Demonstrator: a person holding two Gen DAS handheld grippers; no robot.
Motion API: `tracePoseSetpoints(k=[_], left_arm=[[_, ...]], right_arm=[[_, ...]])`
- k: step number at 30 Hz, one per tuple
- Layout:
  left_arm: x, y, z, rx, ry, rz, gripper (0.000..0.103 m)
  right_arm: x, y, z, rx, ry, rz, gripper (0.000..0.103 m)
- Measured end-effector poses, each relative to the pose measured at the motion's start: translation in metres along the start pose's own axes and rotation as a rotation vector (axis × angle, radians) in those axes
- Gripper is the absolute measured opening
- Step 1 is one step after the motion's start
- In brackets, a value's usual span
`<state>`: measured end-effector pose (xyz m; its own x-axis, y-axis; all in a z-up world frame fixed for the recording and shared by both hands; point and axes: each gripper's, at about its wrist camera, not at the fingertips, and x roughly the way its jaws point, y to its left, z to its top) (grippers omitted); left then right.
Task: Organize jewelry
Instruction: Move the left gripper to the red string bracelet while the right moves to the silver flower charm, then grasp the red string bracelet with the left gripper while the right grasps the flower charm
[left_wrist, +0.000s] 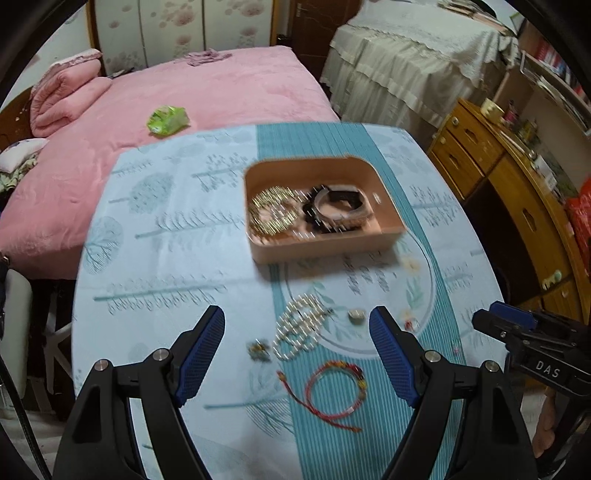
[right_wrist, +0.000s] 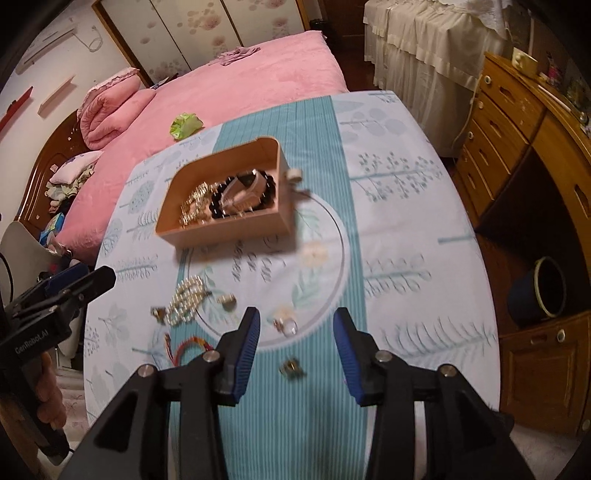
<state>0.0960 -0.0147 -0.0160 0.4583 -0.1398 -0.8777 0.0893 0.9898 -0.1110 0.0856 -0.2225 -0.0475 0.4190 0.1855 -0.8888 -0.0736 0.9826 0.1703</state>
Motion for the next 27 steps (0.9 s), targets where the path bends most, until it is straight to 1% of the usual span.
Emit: tracePoseSetpoints(k=[2,4,9,10,11,13,14,16,17,19,22,23,24,27], left_arm=[[0.005,-0.006,-0.009,0.019,0.021,-0.001,0.079],[0.011,-0.014,-0.021,0.035,0.045,-0.014,0.079],[0.026,-0.032,-0.05,0.091,0.106,-0.047,0.079],[0.029,-0.036,-0.053,0.1,0.117,-0.053,0.077],[0.033,-0.041,-0.058,0.111,0.13,-0.06,0.075],[0.038,-0.048,-0.063,0.126,0.146,-0.069,0.064],[0.041,-0.053,-0.065,0.132,0.157,-0.074,0.062],[0.049,-0.057,-0.067,0.118,0.184,-0.089,0.054],[0.052,-0.057,-0.067,0.107,0.196,-0.095,0.052],[0.06,-0.057,-0.067,0.082,0.221,-0.099,0.044],[0.071,-0.057,-0.067,0.055,0.248,-0.077,0.035],[0.074,-0.056,-0.067,0.048,0.252,-0.073,0.035],[0.077,-0.057,-0.067,0.046,0.254,-0.063,0.034],[0.085,-0.059,-0.067,0.054,0.278,-0.033,0.025]], right_arm=[[0.002,-0.003,-0.01,-0.003,0.013,-0.007,0.042],[0.007,-0.006,-0.022,-0.004,0.035,-0.022,0.042],[0.019,-0.01,-0.044,0.008,0.08,-0.026,0.042],[0.021,-0.011,-0.047,0.011,0.085,-0.027,0.042],[0.021,-0.011,-0.05,0.013,0.088,-0.028,0.042],[0.024,-0.012,-0.055,0.017,0.098,-0.03,0.042],[0.025,-0.013,-0.058,0.021,0.1,-0.028,0.042],[0.026,-0.014,-0.06,0.025,0.101,-0.024,0.042],[0.026,-0.015,-0.062,0.024,0.101,-0.022,0.042],[0.028,-0.015,-0.063,0.023,0.1,-0.018,0.042],[0.029,-0.016,-0.065,0.027,0.097,-0.012,0.042],[0.03,-0.016,-0.065,0.03,0.097,-0.008,0.042],[0.03,-0.017,-0.066,0.033,0.096,-0.004,0.042],[0.032,-0.019,-0.068,0.038,0.099,0.003,0.042]])
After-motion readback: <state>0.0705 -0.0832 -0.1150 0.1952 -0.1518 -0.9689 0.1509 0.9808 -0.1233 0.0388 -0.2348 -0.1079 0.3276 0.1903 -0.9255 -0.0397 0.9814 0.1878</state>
